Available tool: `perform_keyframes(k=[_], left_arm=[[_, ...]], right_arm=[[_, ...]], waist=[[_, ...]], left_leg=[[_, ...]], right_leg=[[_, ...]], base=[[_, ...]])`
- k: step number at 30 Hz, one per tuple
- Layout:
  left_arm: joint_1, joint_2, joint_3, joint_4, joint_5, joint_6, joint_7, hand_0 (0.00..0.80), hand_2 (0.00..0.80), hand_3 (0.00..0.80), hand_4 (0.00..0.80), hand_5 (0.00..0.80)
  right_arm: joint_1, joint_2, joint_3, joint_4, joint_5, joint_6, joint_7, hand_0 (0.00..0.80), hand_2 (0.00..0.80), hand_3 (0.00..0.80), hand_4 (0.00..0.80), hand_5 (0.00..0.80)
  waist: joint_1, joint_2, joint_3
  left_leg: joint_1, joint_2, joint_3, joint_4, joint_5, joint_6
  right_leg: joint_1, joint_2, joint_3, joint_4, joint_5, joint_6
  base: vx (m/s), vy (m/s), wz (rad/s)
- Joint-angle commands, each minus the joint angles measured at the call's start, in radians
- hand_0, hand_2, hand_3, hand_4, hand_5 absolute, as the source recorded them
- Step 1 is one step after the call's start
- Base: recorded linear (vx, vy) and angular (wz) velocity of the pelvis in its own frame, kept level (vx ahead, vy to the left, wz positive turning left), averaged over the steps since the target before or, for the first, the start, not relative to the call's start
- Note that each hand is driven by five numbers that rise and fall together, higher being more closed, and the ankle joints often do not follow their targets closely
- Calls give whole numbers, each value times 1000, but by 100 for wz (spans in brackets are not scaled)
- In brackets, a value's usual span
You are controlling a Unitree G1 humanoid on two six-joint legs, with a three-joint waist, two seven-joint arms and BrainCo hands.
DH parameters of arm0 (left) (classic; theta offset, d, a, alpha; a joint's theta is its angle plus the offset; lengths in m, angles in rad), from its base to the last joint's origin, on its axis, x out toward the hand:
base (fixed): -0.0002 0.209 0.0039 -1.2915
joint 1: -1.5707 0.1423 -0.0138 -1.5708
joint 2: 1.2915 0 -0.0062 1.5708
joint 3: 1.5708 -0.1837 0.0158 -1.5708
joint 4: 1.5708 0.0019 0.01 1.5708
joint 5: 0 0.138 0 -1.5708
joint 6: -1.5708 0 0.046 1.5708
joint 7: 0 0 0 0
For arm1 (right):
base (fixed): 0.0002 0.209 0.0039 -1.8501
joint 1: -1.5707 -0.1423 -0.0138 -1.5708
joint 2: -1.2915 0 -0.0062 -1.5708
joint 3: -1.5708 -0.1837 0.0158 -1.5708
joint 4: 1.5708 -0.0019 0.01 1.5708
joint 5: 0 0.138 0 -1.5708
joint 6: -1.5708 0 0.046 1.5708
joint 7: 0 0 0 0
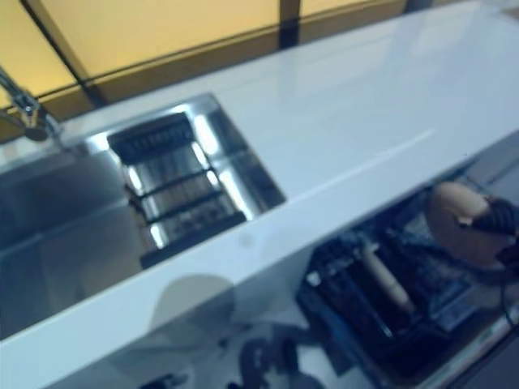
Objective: Take plates into dishwasher
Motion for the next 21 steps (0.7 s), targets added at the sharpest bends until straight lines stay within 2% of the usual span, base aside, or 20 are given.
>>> perform_keyframes(k=[1, 6, 12, 21], left_arm=[[-20, 15, 16, 30, -26, -27, -16, 0, 0, 0, 0, 0], [-22, 6, 20, 18, -29, -32, -14, 0, 0, 0, 0, 0], [-26, -3, 19, 4, -33, -32, -12, 0, 0, 0, 0, 0], [-26, -18, -1, -18, -50, -37, -6, 0, 0, 0, 0, 0]], right_arm=[[-34, 31, -70, -34, -45, 1, -42, 800, 800, 800, 800, 800], [1, 55, -80, -70, -132, 12, -56, 800, 800, 800, 800, 800], [58, 104, -89, -93, -221, 14, -133, 800, 800, 800, 800, 800], [60, 172, -62, -72, -395, 107, -318, 800, 800, 800, 800, 800]], waist=[[-5, -28, 9], [-13, -12, 18], [-21, 0, 25], [-25, 28, 41]], left_leg=[[-2, 5, -40, -1, -40, 25], [0, 2, -35, -1, -41, 23], [5, 1, -31, -1, -43, 23], [8, -2, -32, -1, -43, 26]], right_leg=[[68, -28, -23, 4, -94, 77], [66, -33, -23, 4, -95, 77], [66, -35, -22, 4, -95, 78], [68, -39, -22, 4, -96, 80]], base=[[0, 0, 0], [0, 0, 0], [0, 0, 0], [-2, 3, 0]])
